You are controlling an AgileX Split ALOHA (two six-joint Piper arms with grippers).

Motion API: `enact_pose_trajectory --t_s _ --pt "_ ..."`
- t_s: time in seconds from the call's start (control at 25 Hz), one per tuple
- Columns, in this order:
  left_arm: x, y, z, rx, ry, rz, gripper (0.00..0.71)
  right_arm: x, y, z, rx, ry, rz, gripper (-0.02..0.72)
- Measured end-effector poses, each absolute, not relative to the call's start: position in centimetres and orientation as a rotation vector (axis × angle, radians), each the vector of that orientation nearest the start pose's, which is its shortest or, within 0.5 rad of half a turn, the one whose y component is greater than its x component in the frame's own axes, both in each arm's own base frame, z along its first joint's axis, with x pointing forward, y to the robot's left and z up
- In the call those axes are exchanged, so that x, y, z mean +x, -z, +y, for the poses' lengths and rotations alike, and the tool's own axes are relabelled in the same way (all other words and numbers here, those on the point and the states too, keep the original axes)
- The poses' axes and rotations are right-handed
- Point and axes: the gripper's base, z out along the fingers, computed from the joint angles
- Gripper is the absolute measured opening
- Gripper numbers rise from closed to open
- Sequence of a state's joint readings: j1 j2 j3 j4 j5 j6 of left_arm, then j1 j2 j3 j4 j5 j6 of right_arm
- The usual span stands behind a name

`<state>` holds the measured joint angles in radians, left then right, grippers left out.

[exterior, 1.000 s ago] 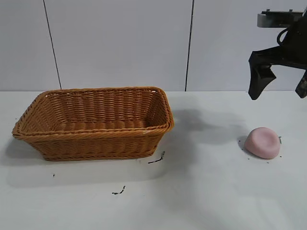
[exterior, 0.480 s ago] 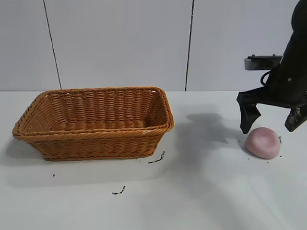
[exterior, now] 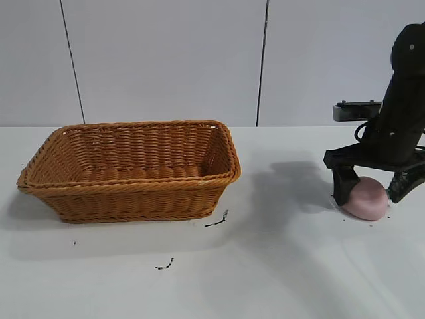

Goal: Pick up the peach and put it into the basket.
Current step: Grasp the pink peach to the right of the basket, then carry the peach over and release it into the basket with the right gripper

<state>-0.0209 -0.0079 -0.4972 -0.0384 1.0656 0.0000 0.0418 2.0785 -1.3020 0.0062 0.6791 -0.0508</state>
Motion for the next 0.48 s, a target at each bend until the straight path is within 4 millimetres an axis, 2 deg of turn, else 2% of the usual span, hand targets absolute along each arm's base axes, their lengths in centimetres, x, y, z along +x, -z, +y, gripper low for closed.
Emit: enact_pose_trajectory --t_s 0.08,0.2,0.48 --pt "-0.6 -27.6 -0.3 0.023 0.059 2.044 0.693 39.6 -12.5 1.7 -0.129 -0.005 2.931 0.013" --pt "-0.6 -27.6 -0.3 0.023 0.059 2.044 0.693 39.7 -14.5 1.7 -0.13 -0.006 2.925 0.013" --pt "-0.6 -27.6 -0.3 0.023 0.059 2.044 0.693 40.9 -24.2 1.9 -0.125 -0.012 2.798 0.013"
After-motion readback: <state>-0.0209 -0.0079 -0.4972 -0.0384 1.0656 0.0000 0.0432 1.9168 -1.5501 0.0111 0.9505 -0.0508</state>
